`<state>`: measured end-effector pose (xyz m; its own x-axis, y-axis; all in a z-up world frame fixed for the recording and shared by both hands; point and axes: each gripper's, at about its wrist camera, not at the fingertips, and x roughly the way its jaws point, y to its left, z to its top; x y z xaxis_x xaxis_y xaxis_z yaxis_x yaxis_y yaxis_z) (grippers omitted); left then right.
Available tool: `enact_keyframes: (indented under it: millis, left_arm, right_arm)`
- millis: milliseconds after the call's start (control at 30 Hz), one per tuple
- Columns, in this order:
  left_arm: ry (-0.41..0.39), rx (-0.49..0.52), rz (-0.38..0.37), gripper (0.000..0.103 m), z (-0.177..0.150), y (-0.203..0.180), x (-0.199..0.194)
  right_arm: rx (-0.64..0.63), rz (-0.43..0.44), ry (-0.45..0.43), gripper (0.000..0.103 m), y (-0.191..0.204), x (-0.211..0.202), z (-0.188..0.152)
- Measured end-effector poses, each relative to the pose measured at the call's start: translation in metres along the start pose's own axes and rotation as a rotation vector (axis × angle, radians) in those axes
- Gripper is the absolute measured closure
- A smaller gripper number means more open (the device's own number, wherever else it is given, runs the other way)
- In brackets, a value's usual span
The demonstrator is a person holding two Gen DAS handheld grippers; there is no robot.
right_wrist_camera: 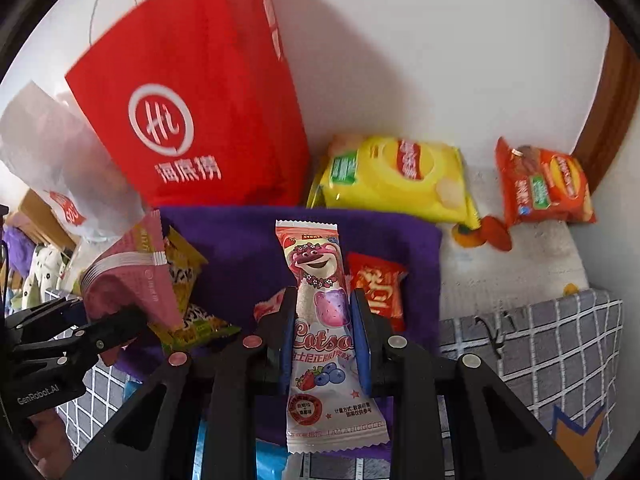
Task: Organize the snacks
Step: 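Lower both packets onto the purple towel and open both tools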
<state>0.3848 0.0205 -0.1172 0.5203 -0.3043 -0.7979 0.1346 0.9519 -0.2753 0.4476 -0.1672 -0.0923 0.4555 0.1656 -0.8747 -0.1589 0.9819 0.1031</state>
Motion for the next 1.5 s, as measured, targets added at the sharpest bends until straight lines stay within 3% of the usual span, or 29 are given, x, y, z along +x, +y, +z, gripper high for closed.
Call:
enact_keyframes:
  millis: [367,1500]
  left_arm:
    - [0.047,-0.073,-0.091,0.061,-0.002,0.009,0.02]
    - [0.115,-0.086,-0.033,0.059,-0.002,0.02,0.035]
  right_arm:
    - [0.007,-0.015,0.074,0.077,-0.003,0.024,-0.007]
    - [-0.039,-0.039,0.127,0.076,0.008,0.046,-0.013]
